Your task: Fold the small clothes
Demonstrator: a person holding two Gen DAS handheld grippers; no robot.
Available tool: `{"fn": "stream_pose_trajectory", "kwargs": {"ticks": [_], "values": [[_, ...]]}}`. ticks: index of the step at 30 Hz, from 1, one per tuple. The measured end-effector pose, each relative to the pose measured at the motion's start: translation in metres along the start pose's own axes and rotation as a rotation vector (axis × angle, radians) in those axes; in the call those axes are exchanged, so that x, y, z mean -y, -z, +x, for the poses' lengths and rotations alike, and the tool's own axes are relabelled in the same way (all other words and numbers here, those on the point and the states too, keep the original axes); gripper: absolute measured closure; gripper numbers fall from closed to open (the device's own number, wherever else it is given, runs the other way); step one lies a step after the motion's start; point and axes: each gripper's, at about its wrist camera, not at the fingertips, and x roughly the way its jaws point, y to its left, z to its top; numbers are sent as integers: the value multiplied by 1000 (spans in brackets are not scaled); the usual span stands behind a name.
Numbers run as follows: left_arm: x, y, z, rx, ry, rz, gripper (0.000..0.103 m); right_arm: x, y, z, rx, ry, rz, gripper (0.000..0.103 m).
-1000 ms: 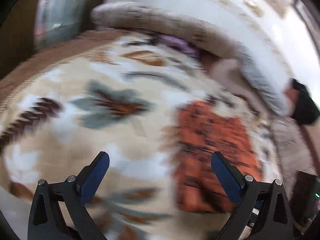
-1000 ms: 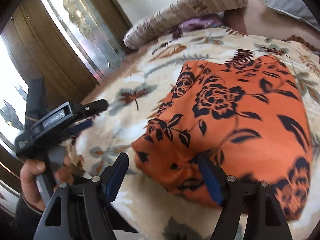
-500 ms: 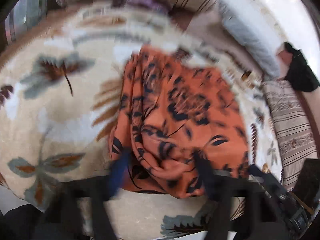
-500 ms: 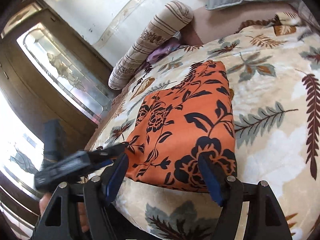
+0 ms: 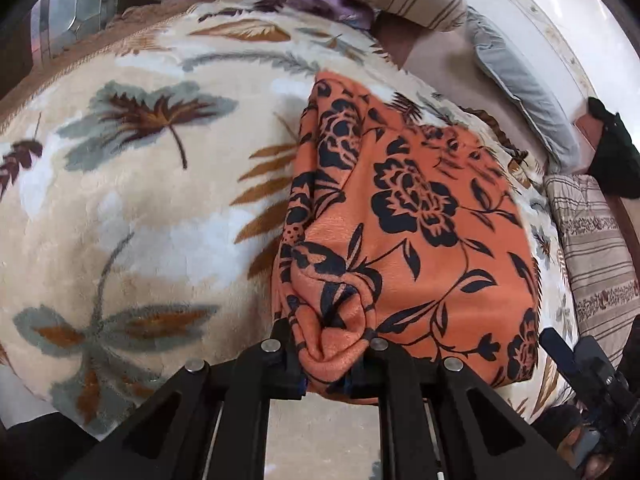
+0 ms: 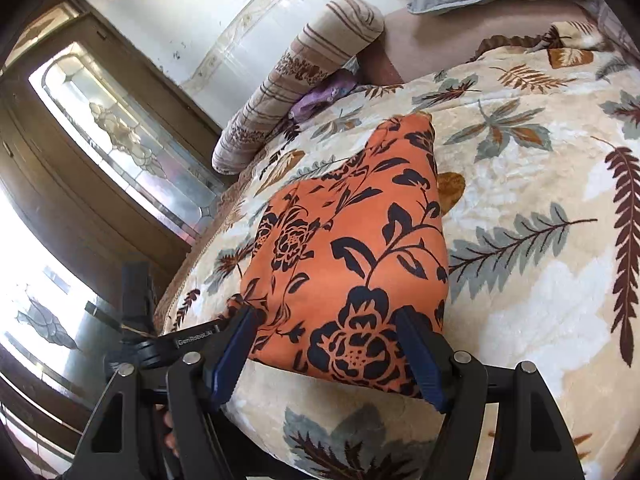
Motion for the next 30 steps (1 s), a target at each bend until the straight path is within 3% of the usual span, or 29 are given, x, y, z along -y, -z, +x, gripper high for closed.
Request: {"fn": "stream_pose_trajectory", "kwargs": {"ticks": [5,7,10,12,13,16,21,25,28,30], "values": [[-4,0,4,-13,31,-12,87,-8,-17,4,-15,-26,-2,28],[-2,0,3,-17,30,-1,86,-15,-26,10,-30,-94,0,27],[-4,-1,1,-28,36,0,86,2,-32,46,-159,-210,114,21],[2,-4,-5,-32,35,-4,82,26,-26,65,-216,-176,219,21],[4,-6,-11,-24,19,1,80,37,-24,70,-223,-206,274,21],[25,-13,-43,66,-40,62,74,36,-25,67,-219,-232,261,21],[62,-33,-67,176,-63,179,61,42,-21,67,-211,-263,268,21],[64,-45,-38,121,-51,173,60,42,-20,66,-207,-274,248,21],[43,-38,12,1,-156,149,61,42,-21,66,-205,-279,243,21],[34,-30,18,38,-190,157,57,42,-22,65,-227,-285,244,21]]}}
